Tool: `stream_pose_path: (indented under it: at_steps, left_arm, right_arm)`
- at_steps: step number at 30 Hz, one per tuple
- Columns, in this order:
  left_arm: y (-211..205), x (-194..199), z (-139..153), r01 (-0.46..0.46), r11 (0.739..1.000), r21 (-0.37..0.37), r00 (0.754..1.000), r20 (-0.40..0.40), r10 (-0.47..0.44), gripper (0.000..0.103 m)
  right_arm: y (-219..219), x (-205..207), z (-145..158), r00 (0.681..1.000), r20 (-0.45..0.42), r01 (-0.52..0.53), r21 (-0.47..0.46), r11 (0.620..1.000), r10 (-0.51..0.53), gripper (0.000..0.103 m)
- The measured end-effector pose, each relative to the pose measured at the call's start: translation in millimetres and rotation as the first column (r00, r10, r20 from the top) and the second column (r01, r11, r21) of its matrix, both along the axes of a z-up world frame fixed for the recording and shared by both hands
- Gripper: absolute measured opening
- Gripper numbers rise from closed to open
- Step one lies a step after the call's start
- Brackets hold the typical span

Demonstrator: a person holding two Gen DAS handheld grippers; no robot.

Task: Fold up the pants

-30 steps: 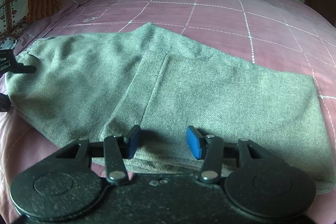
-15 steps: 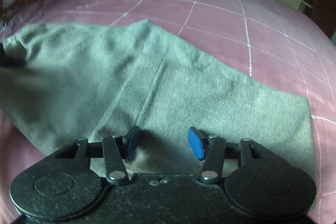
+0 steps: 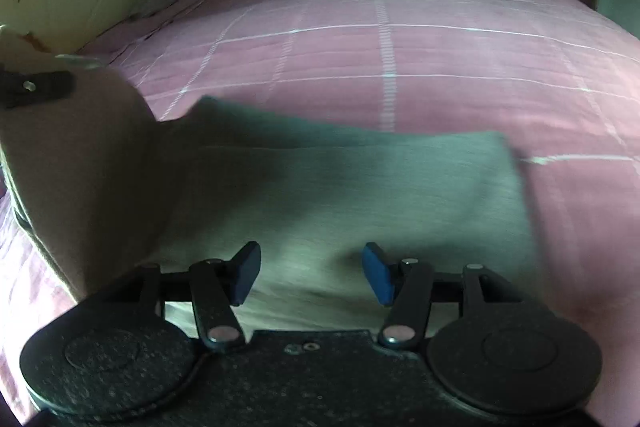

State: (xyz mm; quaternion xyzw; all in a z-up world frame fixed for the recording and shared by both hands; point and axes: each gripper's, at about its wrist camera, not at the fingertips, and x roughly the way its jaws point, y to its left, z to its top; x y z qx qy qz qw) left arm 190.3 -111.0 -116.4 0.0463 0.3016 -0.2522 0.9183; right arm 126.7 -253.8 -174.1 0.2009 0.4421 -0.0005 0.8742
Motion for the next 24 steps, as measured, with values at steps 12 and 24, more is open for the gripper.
stream_pose_path:
  at_steps: [12, 24]
  left_arm:
    - [-53, -58, -26, 0.149, 0.984, 0.093, 0.98, -0.148, -0.134, 0.031]
    - [53, -24, -68, -0.198, 0.978, 0.059, 0.936, -0.285, 0.206, 0.031]
  right_arm:
    - [-86, -43, -18, 0.984, -0.003, 0.176, 0.197, 0.965, -0.179, 0.071]
    - [-79, -20, -36, 0.969, -0.073, 0.243, 0.473, 0.847, -0.237, 0.071]
